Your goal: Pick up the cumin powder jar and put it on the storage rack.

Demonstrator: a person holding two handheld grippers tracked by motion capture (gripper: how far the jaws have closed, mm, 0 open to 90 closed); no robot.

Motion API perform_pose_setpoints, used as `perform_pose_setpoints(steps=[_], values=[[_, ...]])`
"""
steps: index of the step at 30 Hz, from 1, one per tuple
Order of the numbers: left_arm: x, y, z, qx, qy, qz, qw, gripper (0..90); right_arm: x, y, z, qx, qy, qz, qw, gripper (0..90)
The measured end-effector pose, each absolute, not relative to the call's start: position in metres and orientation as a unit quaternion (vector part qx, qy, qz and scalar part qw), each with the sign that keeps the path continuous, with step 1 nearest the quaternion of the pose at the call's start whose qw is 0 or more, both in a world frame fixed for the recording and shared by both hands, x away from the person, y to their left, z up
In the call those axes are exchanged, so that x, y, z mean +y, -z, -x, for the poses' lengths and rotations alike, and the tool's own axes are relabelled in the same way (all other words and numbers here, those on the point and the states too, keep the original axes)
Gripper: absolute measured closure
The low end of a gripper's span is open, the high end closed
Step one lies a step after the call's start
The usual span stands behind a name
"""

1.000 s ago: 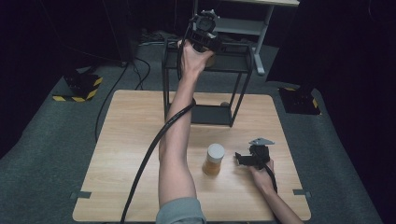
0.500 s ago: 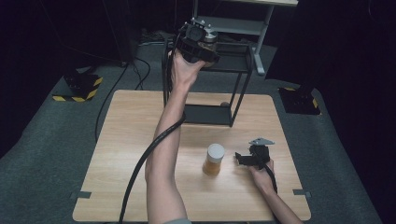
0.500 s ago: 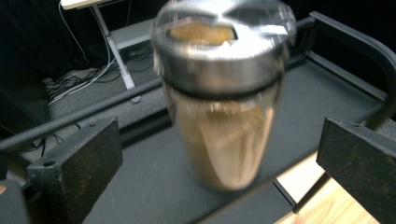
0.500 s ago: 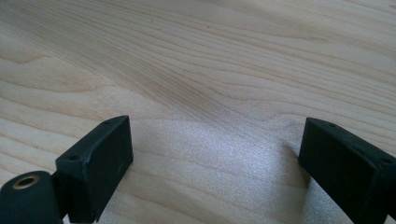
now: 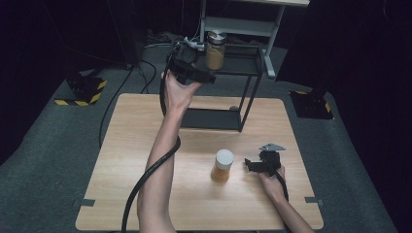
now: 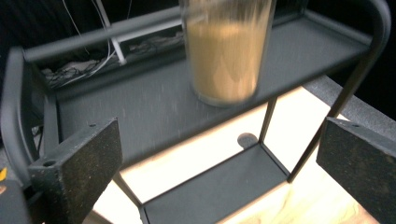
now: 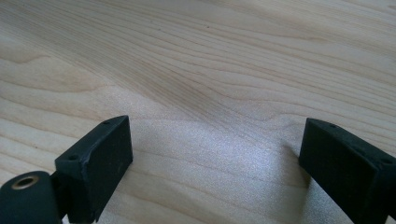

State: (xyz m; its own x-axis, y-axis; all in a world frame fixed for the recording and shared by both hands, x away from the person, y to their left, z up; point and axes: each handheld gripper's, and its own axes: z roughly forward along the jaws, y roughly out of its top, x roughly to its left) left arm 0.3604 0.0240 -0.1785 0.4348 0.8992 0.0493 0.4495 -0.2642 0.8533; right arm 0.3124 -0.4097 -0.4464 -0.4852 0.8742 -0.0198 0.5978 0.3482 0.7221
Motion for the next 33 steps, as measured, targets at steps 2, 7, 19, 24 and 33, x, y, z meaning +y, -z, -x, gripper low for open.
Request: perform_pose_setpoints(steps=[2, 7, 19, 24, 33], values=[[0.027, 0.192, -0.356, 0.457, -0.272, -0.747, 0.400, 0.4, -0.410, 0.446, -0.312, 0.794, -0.334, -0.463, 0.208, 8.6], [0.034, 0.221, -0.348, 0.468, -0.258, -0.748, 0.393, 0.4, -0.409, 0.447, -0.312, 0.794, -0.333, -0.463, 0.210, 8.7], [0.043, 0.276, -0.330, 0.490, -0.241, -0.741, 0.391, 1.2, -0.408, 0.447, -0.310, 0.795, -0.332, -0.460, 0.214, 8.7], [0.039, 0.293, -0.318, 0.491, -0.247, -0.750, 0.367, 1.7, -0.409, 0.447, -0.310, 0.794, -0.334, -0.462, 0.210, 8.9], [0.037, 0.335, -0.298, 0.510, -0.237, -0.747, 0.353, 1.7, -0.410, 0.447, -0.308, 0.793, -0.333, -0.466, 0.208, 8.8]])
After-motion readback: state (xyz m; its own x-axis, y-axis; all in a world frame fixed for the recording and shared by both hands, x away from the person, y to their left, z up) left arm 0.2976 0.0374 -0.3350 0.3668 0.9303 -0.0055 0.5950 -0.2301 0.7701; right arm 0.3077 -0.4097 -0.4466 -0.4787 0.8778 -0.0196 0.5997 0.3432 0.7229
